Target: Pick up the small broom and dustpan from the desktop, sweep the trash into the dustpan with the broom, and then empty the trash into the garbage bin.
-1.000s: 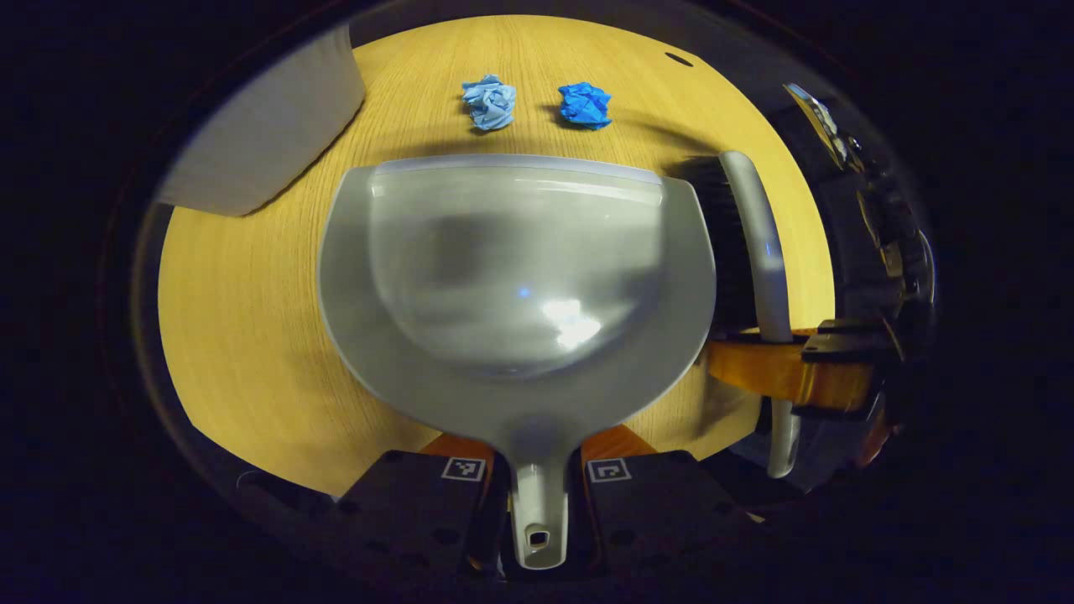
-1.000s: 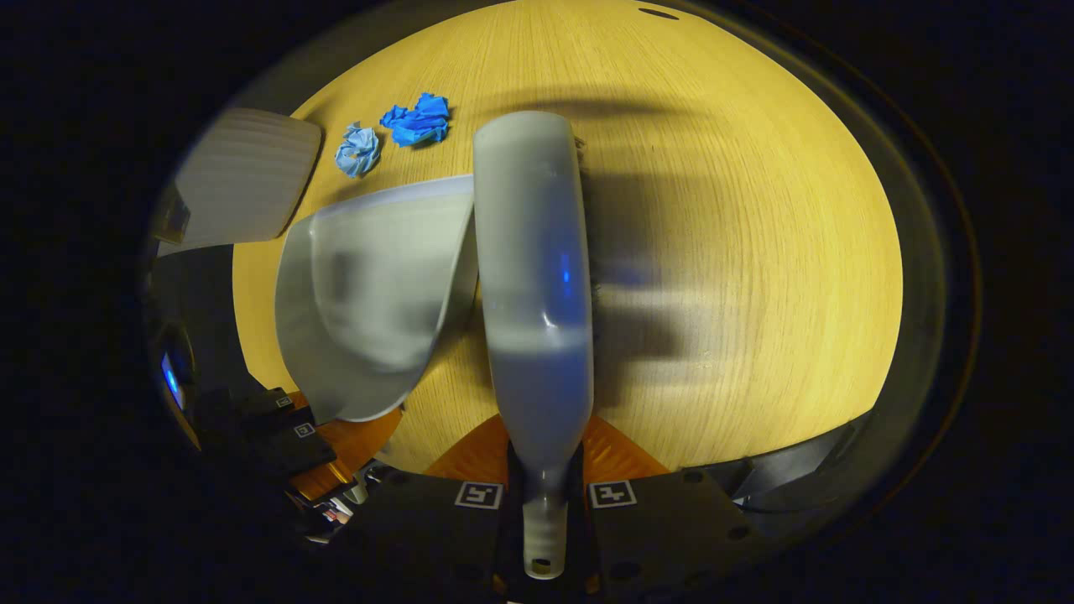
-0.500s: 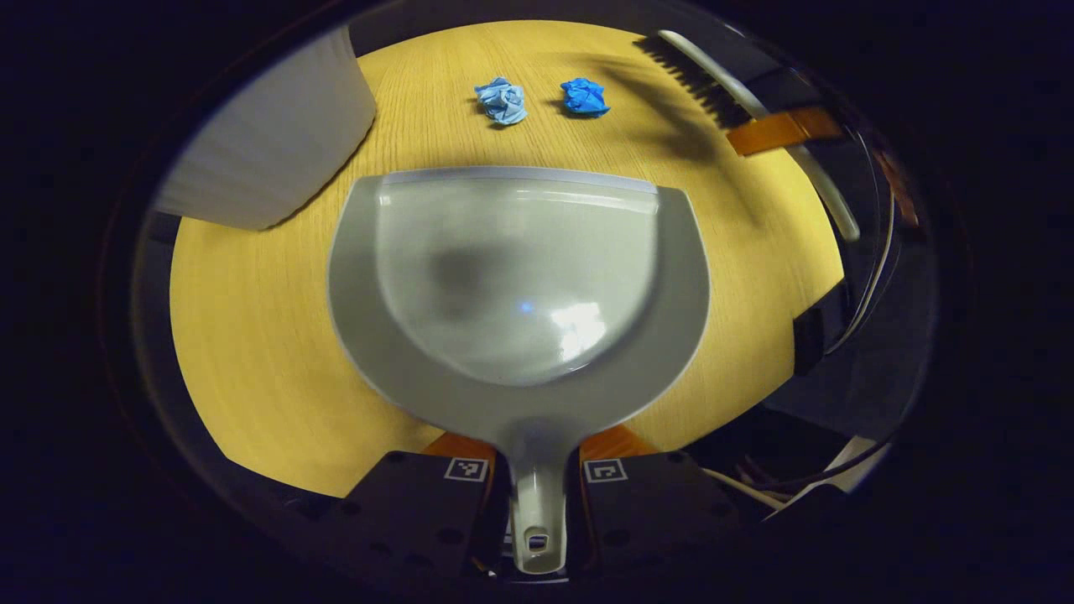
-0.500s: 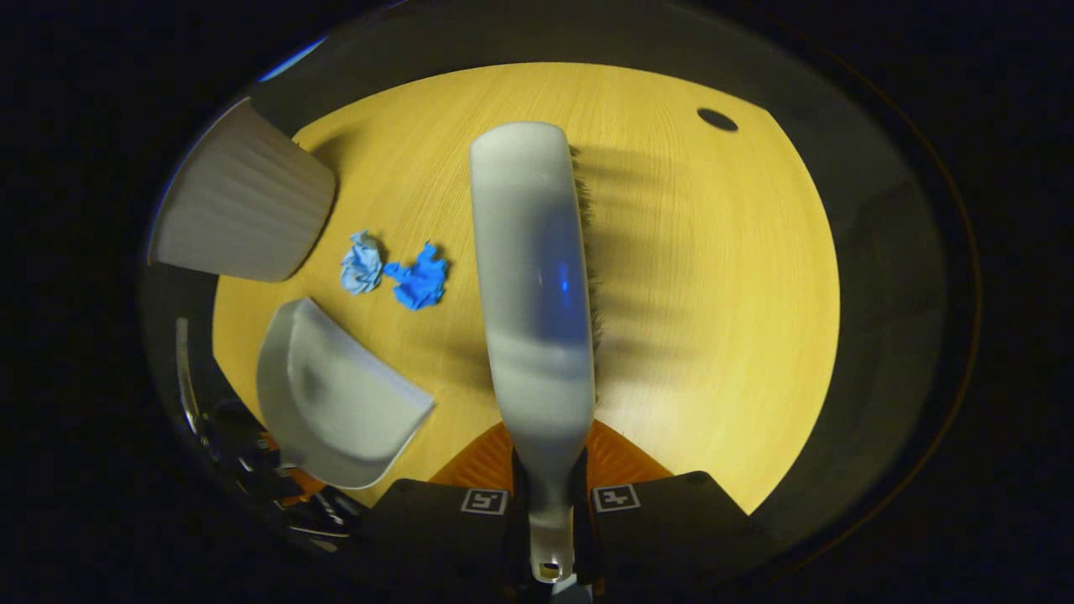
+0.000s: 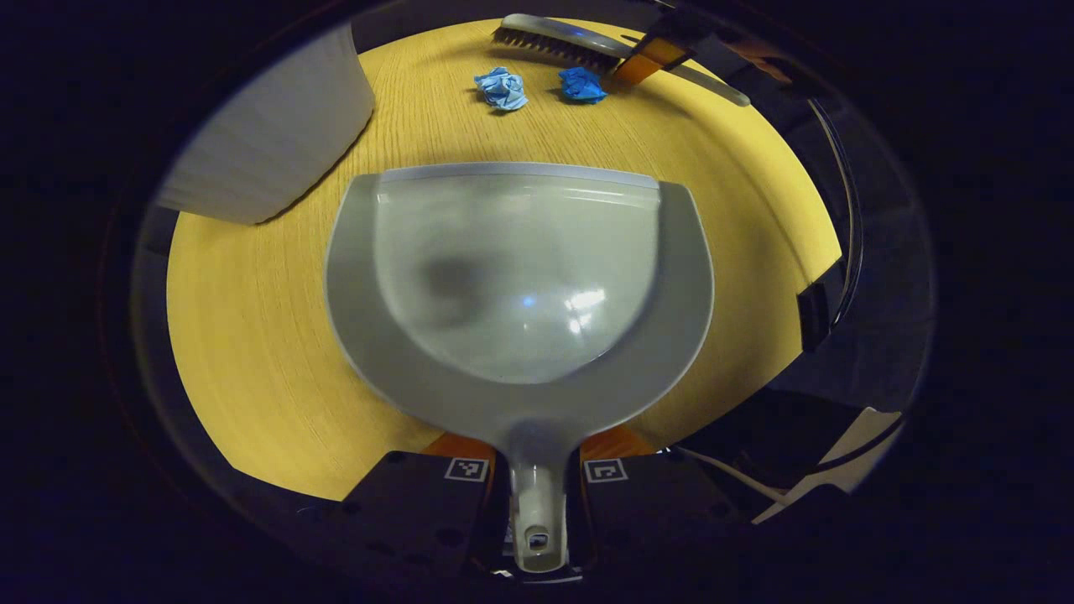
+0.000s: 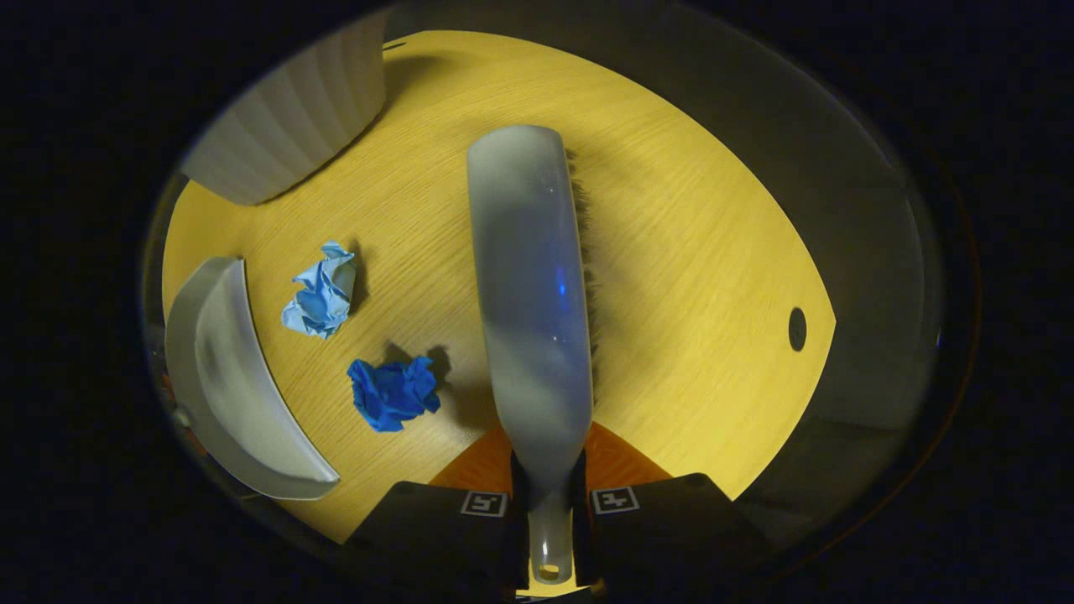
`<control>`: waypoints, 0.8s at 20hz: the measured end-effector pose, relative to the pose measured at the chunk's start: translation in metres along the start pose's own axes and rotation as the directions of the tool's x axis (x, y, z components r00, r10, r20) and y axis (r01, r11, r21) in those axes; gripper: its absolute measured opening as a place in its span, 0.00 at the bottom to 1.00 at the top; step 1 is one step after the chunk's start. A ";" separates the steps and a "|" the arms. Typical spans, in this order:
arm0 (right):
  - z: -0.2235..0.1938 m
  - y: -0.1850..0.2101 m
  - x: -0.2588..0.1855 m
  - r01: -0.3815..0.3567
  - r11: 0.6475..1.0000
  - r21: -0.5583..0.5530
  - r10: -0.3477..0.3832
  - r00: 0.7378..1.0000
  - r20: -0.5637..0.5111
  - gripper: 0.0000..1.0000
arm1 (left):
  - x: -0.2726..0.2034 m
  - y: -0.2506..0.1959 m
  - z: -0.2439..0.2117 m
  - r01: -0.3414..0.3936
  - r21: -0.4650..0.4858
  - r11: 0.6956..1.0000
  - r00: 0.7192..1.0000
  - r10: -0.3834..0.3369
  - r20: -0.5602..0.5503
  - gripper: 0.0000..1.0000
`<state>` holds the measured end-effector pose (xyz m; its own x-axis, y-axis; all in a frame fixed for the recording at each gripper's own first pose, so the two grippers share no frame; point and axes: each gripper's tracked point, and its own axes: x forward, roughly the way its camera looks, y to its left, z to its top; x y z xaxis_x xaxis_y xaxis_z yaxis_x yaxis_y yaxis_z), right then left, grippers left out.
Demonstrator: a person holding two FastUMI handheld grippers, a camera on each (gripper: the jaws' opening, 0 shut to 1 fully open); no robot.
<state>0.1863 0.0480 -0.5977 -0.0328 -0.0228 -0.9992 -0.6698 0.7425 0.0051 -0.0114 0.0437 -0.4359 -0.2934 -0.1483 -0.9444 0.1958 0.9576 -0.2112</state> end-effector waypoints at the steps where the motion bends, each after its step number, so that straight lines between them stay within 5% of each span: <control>1: 0.006 0.001 0.000 0.004 0.999 -0.033 -0.004 1.000 -0.004 0.22 | 0.001 -0.001 -0.001 0.004 -0.001 1.000 1.000 -0.004 0.001 0.25; 11: -0.028 0.080 -0.019 -0.253 0.938 -0.238 0.203 0.955 -0.215 0.22 | 0.003 0.005 -0.004 0.013 0.025 1.000 1.000 -0.013 0.002 0.25; 16: -0.067 0.090 -0.029 -0.457 0.850 -0.263 0.361 0.868 -0.343 0.23 | 0.002 0.017 -0.012 0.011 0.018 1.000 1.000 -0.011 0.012 0.25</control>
<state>0.0772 0.0708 -0.5653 -0.5242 0.0187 -0.8514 -0.7490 0.4656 0.4714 -0.0204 0.0624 -0.4384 -0.2840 -0.1619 -0.9451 0.2097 0.9513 -0.2260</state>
